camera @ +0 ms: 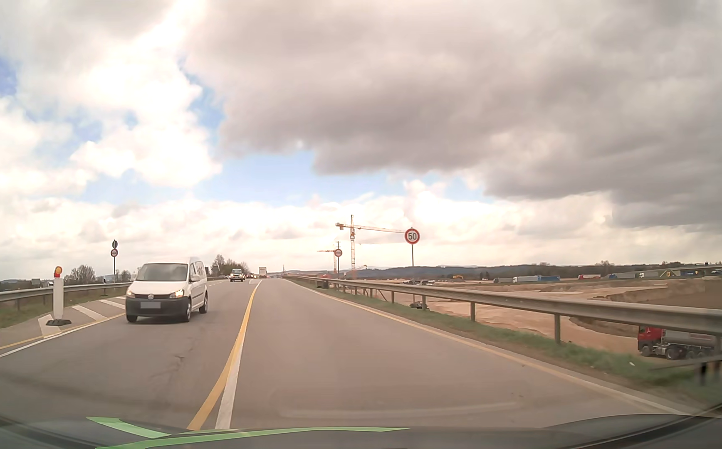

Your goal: Follow the waypoints while adhering to traffic rules and regulations

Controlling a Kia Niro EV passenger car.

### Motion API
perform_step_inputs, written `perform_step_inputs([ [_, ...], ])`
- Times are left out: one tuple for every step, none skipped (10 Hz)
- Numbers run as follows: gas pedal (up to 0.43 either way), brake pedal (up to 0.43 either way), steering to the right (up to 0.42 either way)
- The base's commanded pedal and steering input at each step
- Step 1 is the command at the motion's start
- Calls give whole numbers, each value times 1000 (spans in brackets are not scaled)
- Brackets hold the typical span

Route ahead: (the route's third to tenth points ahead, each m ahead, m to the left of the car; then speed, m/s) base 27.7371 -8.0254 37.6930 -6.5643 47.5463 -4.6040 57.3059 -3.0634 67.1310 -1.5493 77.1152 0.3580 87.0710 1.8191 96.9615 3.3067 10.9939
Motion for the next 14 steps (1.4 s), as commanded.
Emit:
perform_step_inputs([
  [130, 0, -52],
  [130, 0, -52],
  [130, 0, -52],
  [130, 0, -52],
  [130, 0, -52],
  [130, 0, -52],
  [138, 0, -52],
  [138, 0, -52],
  [138, 0, -50],
  [138, 0, -48],
  [138, 0, -43],
  [138, 0, -34],
  [150, 0, -32],
  [157, 0, -29],
])
